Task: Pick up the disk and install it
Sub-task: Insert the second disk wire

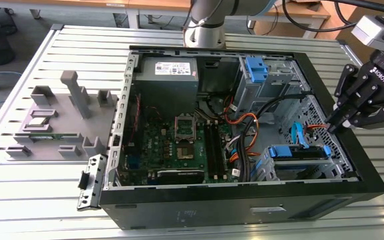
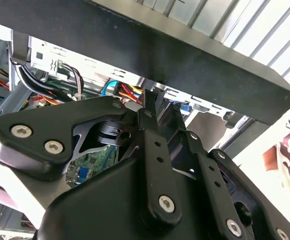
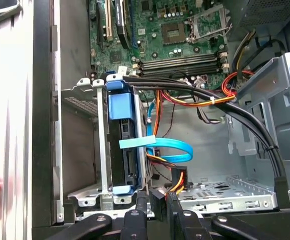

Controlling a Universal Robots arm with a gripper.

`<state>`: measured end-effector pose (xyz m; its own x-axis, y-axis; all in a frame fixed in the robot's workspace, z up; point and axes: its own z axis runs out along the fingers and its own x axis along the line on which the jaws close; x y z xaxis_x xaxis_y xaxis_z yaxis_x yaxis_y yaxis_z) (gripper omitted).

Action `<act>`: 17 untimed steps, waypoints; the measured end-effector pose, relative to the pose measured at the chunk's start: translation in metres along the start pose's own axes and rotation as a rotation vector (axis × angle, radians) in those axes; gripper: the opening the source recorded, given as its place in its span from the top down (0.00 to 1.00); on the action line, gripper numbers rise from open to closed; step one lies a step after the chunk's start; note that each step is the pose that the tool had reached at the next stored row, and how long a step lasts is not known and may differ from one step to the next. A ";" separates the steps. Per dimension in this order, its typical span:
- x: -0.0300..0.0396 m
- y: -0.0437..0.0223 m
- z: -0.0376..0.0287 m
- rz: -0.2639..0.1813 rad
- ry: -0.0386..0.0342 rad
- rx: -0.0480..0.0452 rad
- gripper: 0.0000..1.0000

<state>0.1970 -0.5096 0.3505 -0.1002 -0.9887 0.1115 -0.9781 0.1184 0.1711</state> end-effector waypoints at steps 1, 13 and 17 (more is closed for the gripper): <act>0.0000 0.0000 0.0000 0.000 0.0000 0.0000 0.70; -0.0041 -0.0243 -0.0036 -0.004 0.0110 -0.0574 0.70; -0.0044 -0.0266 -0.0036 -0.005 0.0180 -0.0715 0.70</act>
<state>0.2241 -0.5080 0.3490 -0.0916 -0.9875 0.1280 -0.9630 0.1206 0.2410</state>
